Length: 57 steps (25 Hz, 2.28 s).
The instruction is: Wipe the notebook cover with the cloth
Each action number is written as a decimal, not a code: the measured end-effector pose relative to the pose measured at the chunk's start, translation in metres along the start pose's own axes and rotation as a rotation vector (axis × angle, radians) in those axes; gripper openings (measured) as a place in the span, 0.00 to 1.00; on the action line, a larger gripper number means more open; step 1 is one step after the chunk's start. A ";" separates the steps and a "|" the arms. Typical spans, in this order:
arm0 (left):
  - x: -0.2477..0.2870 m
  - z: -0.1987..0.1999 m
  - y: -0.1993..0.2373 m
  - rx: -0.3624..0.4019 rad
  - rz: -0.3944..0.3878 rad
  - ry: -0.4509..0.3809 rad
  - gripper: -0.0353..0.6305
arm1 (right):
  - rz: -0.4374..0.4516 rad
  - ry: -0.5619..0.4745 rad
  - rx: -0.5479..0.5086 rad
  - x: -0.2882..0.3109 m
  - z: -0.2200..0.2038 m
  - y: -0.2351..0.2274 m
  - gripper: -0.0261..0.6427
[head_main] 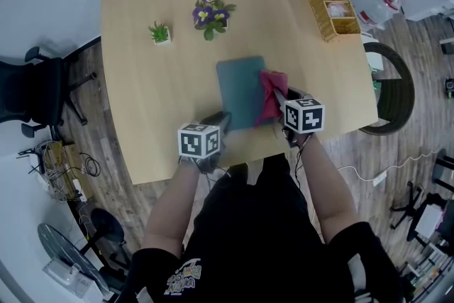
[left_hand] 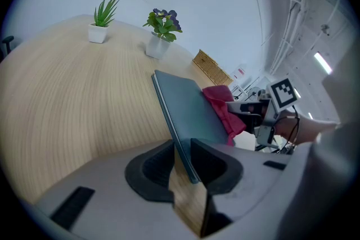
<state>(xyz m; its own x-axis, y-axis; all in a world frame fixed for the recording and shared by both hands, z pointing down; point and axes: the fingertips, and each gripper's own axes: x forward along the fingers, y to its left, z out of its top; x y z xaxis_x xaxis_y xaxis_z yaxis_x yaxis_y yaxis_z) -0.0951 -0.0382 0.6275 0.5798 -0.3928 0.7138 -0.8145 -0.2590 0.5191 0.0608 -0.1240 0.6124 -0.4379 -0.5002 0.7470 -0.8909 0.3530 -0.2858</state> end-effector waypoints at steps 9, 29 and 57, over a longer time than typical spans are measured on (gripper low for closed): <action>0.000 0.000 0.001 -0.011 -0.010 0.005 0.18 | 0.111 -0.091 0.003 0.010 0.040 0.041 0.14; -0.004 0.009 0.003 -0.002 0.008 -0.001 0.18 | 0.210 0.077 -0.300 0.096 0.063 0.138 0.14; 0.000 0.000 0.001 0.004 0.002 -0.001 0.18 | 0.029 -0.010 0.047 0.050 0.061 -0.015 0.14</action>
<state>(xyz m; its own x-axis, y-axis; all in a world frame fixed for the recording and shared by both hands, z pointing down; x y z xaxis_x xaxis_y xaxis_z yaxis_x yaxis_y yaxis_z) -0.0959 -0.0386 0.6287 0.5783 -0.3945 0.7141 -0.8157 -0.2623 0.5156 0.0452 -0.2029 0.6175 -0.4645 -0.4987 0.7318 -0.8824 0.3302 -0.3352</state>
